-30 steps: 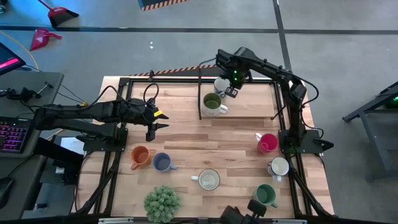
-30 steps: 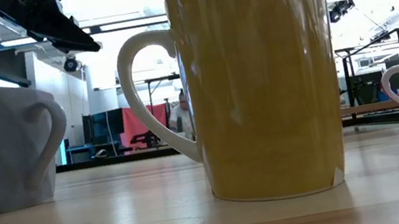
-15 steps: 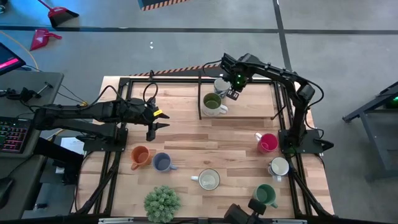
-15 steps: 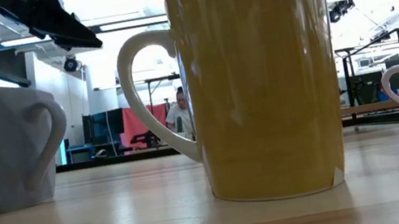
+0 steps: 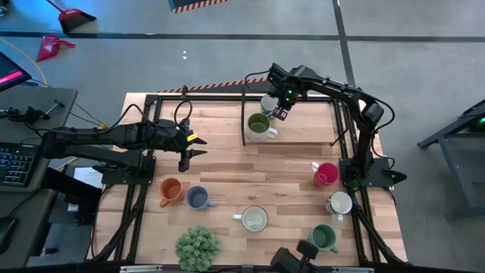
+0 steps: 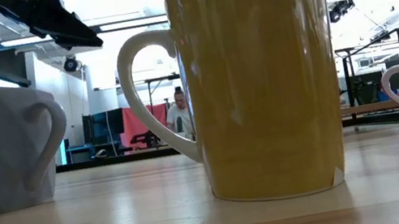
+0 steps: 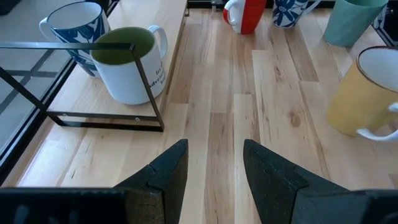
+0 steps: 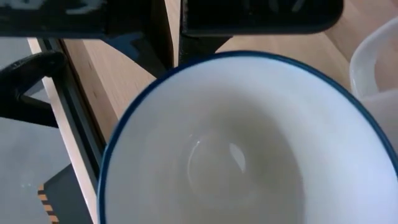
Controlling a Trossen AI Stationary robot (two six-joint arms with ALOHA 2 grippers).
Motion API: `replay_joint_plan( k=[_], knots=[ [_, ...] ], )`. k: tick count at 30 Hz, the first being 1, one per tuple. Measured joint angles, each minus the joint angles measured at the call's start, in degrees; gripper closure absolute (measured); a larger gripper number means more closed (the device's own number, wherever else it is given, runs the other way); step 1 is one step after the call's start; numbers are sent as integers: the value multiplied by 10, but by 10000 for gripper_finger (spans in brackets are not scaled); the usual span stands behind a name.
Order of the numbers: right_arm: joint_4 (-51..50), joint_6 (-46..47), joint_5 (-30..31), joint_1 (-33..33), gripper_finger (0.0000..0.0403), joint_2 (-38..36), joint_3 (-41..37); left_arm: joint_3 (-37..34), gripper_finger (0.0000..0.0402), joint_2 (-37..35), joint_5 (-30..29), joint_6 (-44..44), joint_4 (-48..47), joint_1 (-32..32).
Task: Place coffee mugs
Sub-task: Put the left blue patterned mug on the shelf
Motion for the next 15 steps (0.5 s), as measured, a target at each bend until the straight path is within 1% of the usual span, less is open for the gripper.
replay_joint_plan(
  k=[9, 15],
  knots=[
    [29, -6, -30, 0, 403, 0, 0, 0, 259, 0, 0, 0, 0, 0],
    [38, -10, -34, 4, 403, 0, 0, 0, 259, 0, 0, 3, 0, 0]
  ],
)
